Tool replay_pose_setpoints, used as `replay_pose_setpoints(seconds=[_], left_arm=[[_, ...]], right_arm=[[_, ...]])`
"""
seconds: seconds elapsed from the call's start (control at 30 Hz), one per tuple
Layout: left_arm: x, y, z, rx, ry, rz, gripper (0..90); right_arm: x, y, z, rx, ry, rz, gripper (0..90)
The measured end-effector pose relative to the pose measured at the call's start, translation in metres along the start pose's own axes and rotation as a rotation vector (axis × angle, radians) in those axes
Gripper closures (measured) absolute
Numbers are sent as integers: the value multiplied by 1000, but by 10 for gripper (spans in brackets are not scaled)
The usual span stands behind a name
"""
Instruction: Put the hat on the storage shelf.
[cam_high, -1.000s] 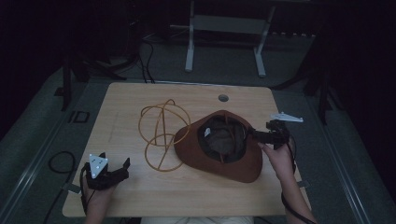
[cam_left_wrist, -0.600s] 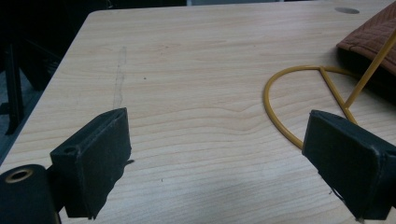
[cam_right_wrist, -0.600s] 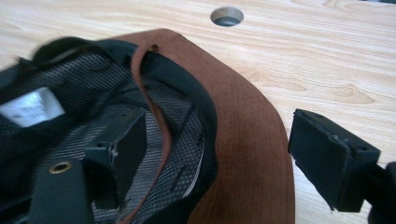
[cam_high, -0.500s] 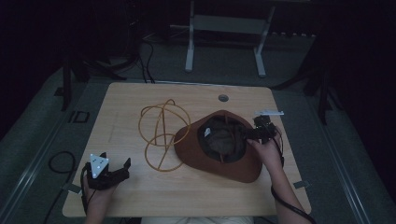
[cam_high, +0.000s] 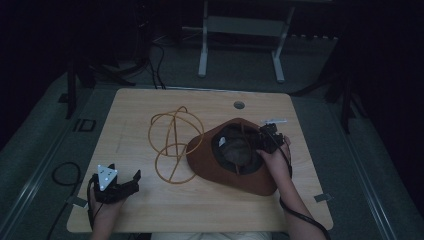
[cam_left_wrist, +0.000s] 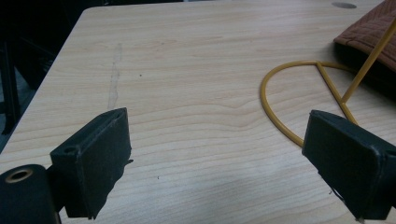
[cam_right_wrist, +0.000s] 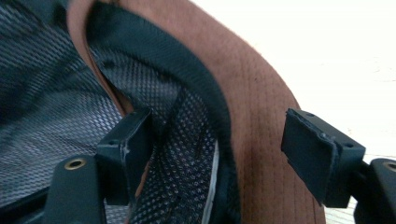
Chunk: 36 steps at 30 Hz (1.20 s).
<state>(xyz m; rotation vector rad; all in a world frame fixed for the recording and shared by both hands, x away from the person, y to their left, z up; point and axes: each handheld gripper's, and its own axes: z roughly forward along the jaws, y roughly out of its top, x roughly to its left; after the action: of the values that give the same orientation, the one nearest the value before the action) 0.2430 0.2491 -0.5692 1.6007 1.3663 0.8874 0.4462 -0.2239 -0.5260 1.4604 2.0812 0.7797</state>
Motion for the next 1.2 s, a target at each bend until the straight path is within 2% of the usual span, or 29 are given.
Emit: replay_pose_setpoints(seconds=[0.1, 0.13, 0.17, 0.23, 0.33, 0.43, 0.5, 0.57, 0.63, 0.7, 0.93, 1.1, 1.2], left_arm=[[0, 0, 0, -1, 2, 1, 87], [0, 0, -1, -7, 3, -4, 87], [0, 1, -1, -9, 6, -4, 87], [0, 1, -2, -12, 8, -6, 88], [-1, 1, -1, -9, 7, -1, 98], [-1, 0, -2, -8, 9, 2, 99], [0, 1, -3, -12, 9, -2, 99], [0, 0, -3, -11, 10, -4, 99], [0, 0, -2, -9, 8, -4, 100], [-1, 0, -2, -8, 11, -3, 100], [0, 0, -1, -8, 9, -4, 101], [0, 0, -1, -8, 15, -3, 101], [0, 0, -2, -4, 20, -2, 101]], right_arm=[[2, -2, 5, 13, -16, -9, 260], [4, -4, 9, 32, -15, -14, 358], [4, -6, 12, 49, -3, -18, 374], [9, -7, 15, 63, -39, -74, 396], [15, -7, 18, 81, -91, -109, 434], [21, -9, 21, 92, -149, -148, 538], [20, -10, 19, 82, -169, -140, 643], [17, -11, 18, 70, -149, -133, 692], [13, -11, 14, 52, -148, -124, 790], [11, -11, 12, 41, -139, -109, 816], [-2, -9, -6, -43, -85, -16, 833], [-7, -7, -20, -86, -85, 4, 836], [-11, -5, -31, -122, -68, 44, 835]])
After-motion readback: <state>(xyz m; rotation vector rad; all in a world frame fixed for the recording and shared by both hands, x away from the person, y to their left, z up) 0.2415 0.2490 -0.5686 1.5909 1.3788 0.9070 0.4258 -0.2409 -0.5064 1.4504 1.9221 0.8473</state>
